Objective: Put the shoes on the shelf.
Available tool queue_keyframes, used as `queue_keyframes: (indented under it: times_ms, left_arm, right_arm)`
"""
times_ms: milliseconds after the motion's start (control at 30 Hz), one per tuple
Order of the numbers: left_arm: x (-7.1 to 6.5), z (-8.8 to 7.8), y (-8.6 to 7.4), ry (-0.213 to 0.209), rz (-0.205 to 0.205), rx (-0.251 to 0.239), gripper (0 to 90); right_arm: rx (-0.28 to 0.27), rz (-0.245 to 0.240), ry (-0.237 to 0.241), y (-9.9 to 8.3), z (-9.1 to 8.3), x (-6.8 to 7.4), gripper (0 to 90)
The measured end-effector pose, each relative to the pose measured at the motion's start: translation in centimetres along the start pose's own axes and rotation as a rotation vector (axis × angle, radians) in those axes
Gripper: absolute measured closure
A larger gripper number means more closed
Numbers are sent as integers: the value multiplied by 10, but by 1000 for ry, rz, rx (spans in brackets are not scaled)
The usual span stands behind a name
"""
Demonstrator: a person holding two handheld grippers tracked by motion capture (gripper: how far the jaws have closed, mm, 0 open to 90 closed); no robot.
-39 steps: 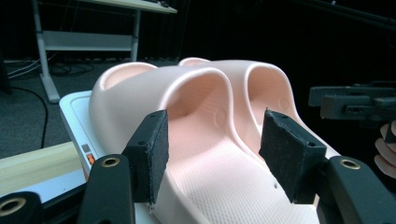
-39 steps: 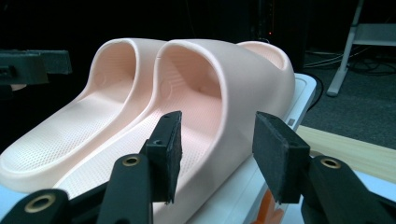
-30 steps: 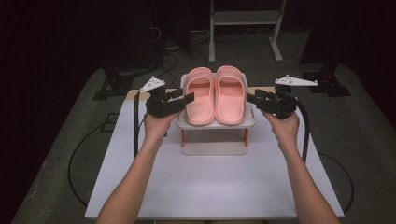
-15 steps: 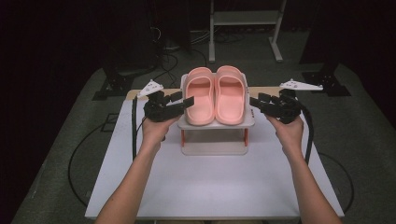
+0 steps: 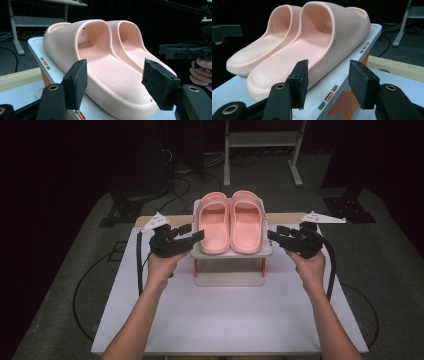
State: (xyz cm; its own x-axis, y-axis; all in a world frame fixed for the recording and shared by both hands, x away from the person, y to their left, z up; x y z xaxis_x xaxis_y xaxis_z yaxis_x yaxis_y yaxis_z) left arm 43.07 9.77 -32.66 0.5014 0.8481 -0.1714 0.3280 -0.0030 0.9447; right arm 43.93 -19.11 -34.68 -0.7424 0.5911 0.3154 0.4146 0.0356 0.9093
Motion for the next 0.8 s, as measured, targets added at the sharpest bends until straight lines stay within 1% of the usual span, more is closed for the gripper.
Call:
queue_keyframes:
  times_ms: [333, 600, 667, 800]
  left_arm:
    - [-2, -6, -8, -13, -1, 2, 343]
    - [-3, -13, -16, -19, -9, 1, 308]
    - [-4, -14, -17, -17, -2, 0, 302]
    - [-4, -17, -20, -21, -4, -1, 286]
  right_arm:
    - [-3, 6, 9, -7, -6, 2, 485]
    - [2, 15, 10, -16, -12, 3, 468]
    - [-3, 13, 12, -17, -13, 4, 468]
    - [-3, 9, 16, -20, -15, 5, 462]
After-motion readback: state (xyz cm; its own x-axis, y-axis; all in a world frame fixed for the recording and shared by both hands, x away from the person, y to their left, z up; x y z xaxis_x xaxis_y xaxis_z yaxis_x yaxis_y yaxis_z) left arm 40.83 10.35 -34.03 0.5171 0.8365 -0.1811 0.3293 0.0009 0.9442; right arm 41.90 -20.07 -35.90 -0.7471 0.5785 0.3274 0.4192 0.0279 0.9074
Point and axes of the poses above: each handheld gripper's, and its own axes: z roughly forward along the jaws, y roughly out of its top, x roughly to its left, the point moved 8 cm from there along z, roughly forward along the jaws, and after that the axes turned 15 degrees about y, right-handed, at the moved point
